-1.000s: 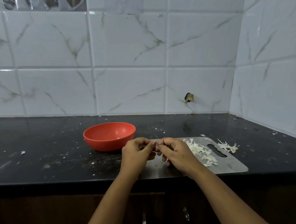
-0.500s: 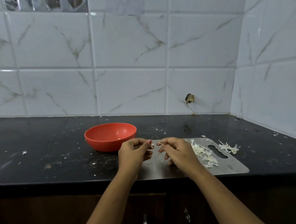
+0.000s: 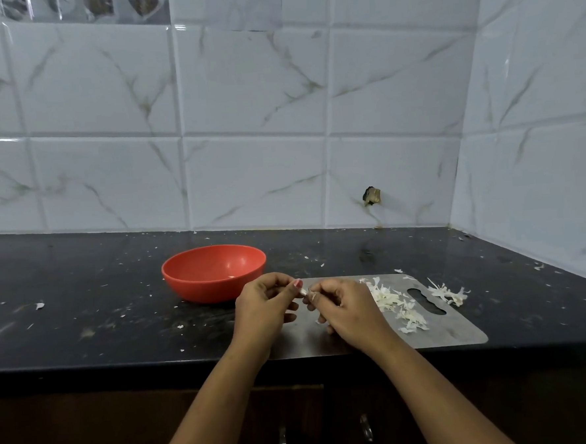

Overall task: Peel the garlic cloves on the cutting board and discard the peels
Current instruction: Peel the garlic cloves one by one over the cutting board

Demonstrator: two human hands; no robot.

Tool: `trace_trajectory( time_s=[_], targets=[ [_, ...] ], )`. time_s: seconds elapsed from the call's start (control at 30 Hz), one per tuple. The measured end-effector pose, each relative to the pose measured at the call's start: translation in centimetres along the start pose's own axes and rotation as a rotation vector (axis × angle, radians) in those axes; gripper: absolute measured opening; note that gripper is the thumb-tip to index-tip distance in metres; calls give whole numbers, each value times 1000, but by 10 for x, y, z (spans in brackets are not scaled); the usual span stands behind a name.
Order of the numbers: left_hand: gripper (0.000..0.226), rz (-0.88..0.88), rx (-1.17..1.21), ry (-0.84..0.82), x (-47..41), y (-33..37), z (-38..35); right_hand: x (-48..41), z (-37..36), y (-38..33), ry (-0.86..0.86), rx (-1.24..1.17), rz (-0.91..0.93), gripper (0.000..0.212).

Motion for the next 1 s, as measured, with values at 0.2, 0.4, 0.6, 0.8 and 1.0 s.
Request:
trace_trajectory(
  time_s=[0.2,0.4,0.6,0.8,1.0],
  targets=[
    [15,71,8,-166,-1,0,-9,2,5,-9,59,60,115,26],
    [26,198,44,-284,-1,-3,-13,6,3,-22,100,181,303,16],
    [32,272,3,-339,-3,-6,-14,11,-6,-29,21,291,409,20],
    [34,324,-2,-325,-7,-11,-12,13,-15,-42,-79,467,572,22],
    [32,335,-5,-263,-11,-16,-14,16,-24,-51,-100,800,897,15]
  ],
)
Point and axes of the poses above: each hand's wrist, its own x-axis away from the middle knuckle, its own z-axis out of the back of the hand, y = z × x, the point moved 8 cm from there along -x, towards the middle knuckle, and after that the axes turned 3 degrees about z, right-handed, at the moved point
